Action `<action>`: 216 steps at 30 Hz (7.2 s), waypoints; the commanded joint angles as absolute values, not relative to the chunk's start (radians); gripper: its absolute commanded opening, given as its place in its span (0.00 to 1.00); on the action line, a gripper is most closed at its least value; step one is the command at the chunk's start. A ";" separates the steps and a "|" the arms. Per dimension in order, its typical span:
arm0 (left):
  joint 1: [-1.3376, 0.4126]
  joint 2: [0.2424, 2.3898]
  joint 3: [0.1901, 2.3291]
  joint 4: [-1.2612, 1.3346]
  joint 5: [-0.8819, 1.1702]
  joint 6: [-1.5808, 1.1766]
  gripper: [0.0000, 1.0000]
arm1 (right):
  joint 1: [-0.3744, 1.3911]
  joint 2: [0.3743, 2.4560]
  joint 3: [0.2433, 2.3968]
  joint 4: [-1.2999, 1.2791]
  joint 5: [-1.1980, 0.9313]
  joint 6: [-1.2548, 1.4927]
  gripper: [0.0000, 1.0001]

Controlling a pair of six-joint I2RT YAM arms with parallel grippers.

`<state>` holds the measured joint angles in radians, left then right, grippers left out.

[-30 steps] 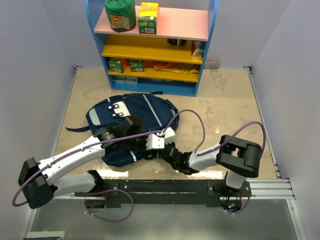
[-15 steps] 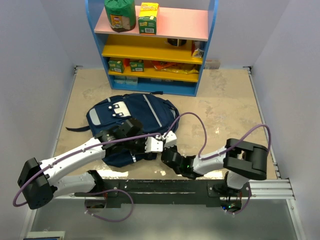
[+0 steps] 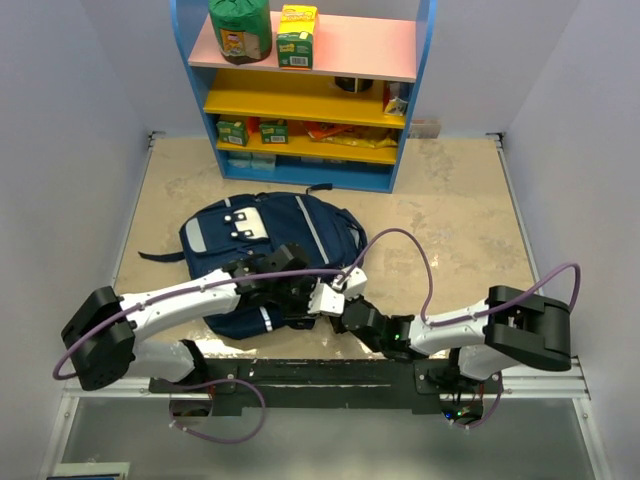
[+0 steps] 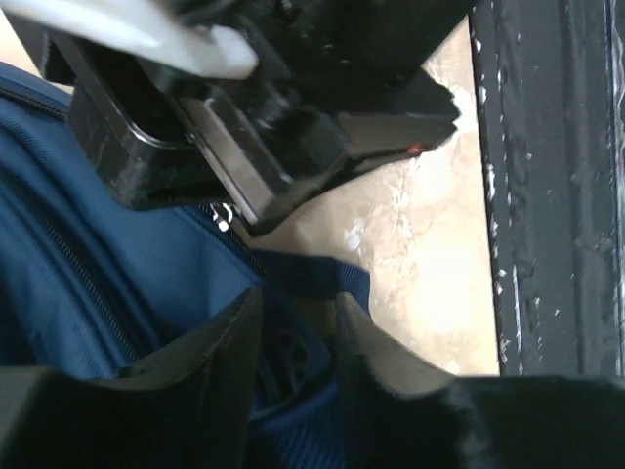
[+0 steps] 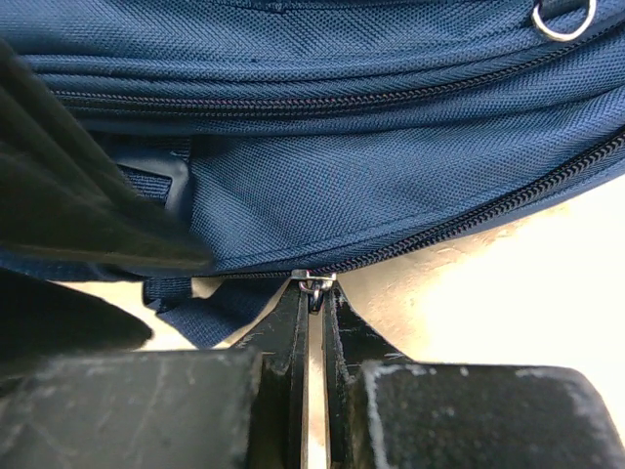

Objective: Pack the student bag
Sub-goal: Zip the student bag at the center of the board.

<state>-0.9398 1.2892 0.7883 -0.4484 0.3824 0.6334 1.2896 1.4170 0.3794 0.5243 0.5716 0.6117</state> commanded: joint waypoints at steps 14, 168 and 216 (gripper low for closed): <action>-0.968 1.388 0.690 -0.114 0.101 0.626 0.08 | 1.296 1.244 0.330 0.529 0.529 0.719 0.00; -1.138 0.830 0.828 -1.089 0.218 1.168 0.42 | 0.903 0.974 0.641 -0.325 0.483 0.870 0.00; -1.083 1.108 0.824 -0.824 0.498 0.926 0.00 | 0.914 1.109 0.590 -0.120 0.333 0.776 0.00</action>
